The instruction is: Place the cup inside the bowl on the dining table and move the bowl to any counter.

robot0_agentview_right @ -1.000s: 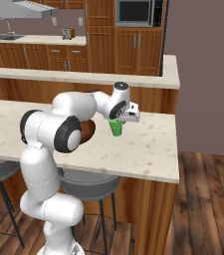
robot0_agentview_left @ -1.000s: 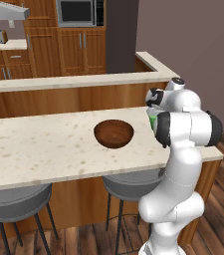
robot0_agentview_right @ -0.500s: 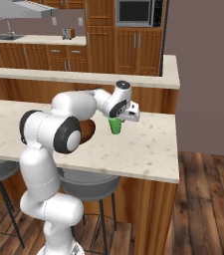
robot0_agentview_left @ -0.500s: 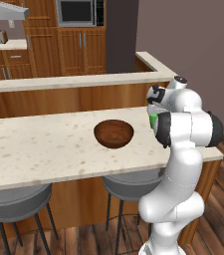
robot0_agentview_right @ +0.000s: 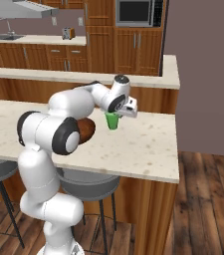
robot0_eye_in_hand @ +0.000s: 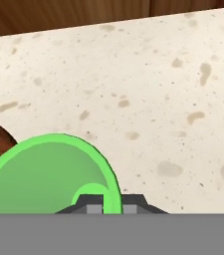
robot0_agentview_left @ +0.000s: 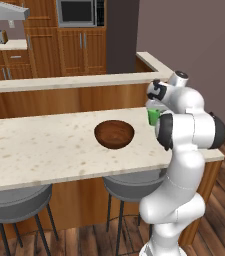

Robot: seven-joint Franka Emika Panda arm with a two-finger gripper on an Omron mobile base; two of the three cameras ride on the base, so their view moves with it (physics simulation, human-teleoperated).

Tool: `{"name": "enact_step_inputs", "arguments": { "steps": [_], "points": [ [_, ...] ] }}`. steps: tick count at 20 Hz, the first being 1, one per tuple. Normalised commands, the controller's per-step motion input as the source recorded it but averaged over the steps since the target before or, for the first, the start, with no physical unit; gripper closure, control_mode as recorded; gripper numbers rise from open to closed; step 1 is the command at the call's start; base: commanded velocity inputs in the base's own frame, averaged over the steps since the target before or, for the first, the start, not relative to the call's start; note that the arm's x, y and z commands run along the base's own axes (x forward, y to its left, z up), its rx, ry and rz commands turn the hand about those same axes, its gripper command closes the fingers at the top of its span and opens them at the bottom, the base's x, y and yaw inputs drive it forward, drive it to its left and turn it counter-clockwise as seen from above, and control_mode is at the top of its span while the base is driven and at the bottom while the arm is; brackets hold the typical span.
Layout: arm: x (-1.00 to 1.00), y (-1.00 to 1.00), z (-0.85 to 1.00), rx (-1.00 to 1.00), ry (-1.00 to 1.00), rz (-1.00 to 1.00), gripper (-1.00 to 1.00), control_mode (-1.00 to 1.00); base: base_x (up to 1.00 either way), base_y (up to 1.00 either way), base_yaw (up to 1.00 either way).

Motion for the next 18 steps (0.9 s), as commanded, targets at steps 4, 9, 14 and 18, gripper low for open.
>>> {"name": "enact_step_inputs", "arguments": {
  "steps": [4,9,14,18],
  "points": [
    [0.0,0.18,0.17,0.01,0.0,0.0,1.0,-1.0,0.0,0.0,0.0],
    [0.0,0.27,0.15,0.0,0.0,0.0,1.0,-1.0,0.0,0.0,0.0],
    [0.0,0.34,0.05,0.0,0.0,0.0,1.0,-1.0,0.0,0.0,0.0],
    [0.0,0.36,0.0,0.0,0.0,0.0,1.0,-1.0,0.0,0.0,0.0]
  ]
}}
